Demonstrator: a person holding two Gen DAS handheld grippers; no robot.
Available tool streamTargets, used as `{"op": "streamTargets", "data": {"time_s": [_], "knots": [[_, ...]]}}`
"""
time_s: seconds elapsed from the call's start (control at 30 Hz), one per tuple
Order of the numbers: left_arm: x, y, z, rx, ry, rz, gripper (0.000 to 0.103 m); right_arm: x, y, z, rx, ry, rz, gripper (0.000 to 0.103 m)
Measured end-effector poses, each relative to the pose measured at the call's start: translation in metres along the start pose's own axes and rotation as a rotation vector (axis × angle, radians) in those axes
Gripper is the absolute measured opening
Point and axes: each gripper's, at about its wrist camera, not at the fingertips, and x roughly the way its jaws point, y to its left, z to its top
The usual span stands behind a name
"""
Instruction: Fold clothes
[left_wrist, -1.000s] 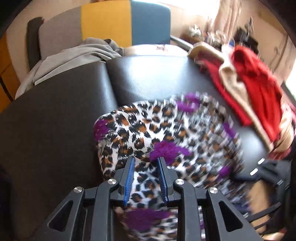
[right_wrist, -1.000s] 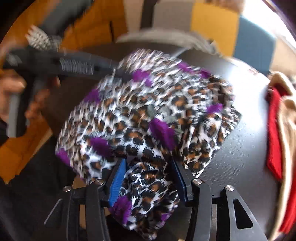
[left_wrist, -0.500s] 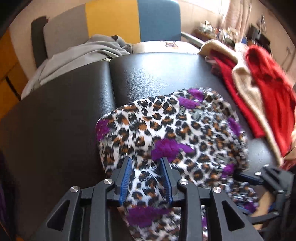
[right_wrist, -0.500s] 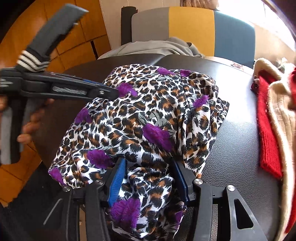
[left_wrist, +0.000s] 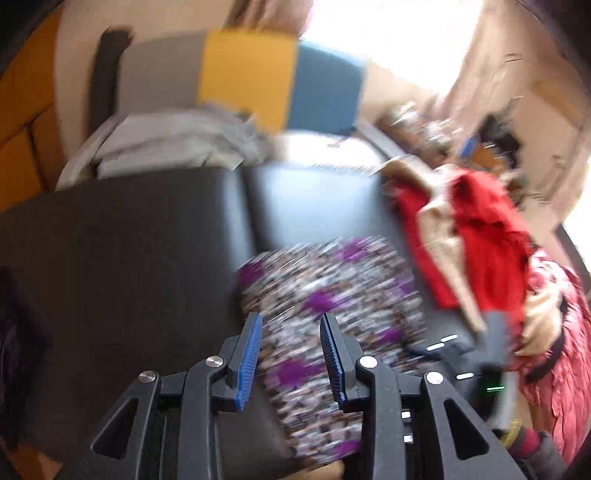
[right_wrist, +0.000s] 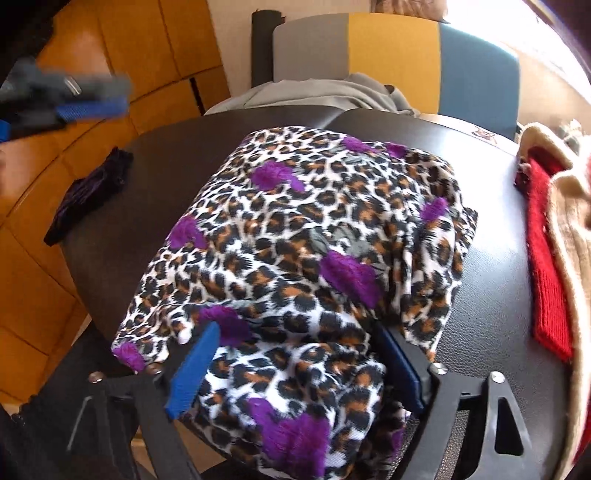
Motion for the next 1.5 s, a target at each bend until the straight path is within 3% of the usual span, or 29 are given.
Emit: {"op": "streamTargets", "data": {"time_s": [0.07,0.17,0.3,0.43,0.53,0.6,0.67,0.73,0.8,0.93,1.17,1.37,1.5], "knots": [[0.009,0.008,-0.013,-0.005,0.005,0.031,0.028,-0.01,0.0,0.002,0.024,-0.016,0.019,0.087],[0.019,0.009,-0.023,-0.038,0.024,-0.075,0.029,-0.028,0.001,0.01,0.03,-0.068,0.049,0.087],[0.034,0.008,-0.035,-0.068,0.046,-0.2,0.03,-0.033,0.009,0.024,-0.066,-0.074,0.048,0.09],[0.055,-0.026,-0.025,0.039,0.048,-0.165,0.03,-0.012,-0.004,0.022,-0.08,0.006,-0.032,0.09],[0.086,-0.048,-0.034,0.135,0.107,-0.081,0.03,0.007,-0.025,-0.003,0.003,0.071,-0.049,0.094],[0.101,-0.048,-0.046,0.165,0.098,-0.057,0.033,0.001,-0.03,-0.02,0.046,0.003,-0.028,0.095],[0.099,-0.038,-0.05,0.131,0.058,-0.108,0.033,-0.003,-0.029,-0.024,0.069,-0.005,-0.019,0.095],[0.1,-0.024,-0.047,0.069,0.073,-0.171,0.028,-0.001,-0.026,-0.025,0.061,0.001,-0.022,0.102],[0.1,-0.014,-0.043,0.02,0.093,-0.215,0.026,0.002,-0.021,-0.024,0.041,0.007,-0.031,0.103],[0.085,-0.004,-0.04,-0.009,0.085,-0.185,0.025,-0.004,-0.025,-0.021,0.073,0.009,-0.003,0.103],[0.052,0.039,-0.05,-0.072,0.045,-0.192,0.032,-0.049,-0.071,-0.017,0.304,-0.08,0.099,0.103],[0.069,0.06,-0.056,-0.187,0.092,-0.357,0.032,-0.028,-0.109,-0.016,0.482,-0.06,0.192,0.103],[0.091,0.052,-0.048,-0.179,0.128,-0.388,0.032,-0.013,-0.12,-0.012,0.573,-0.092,0.269,0.103]]}}
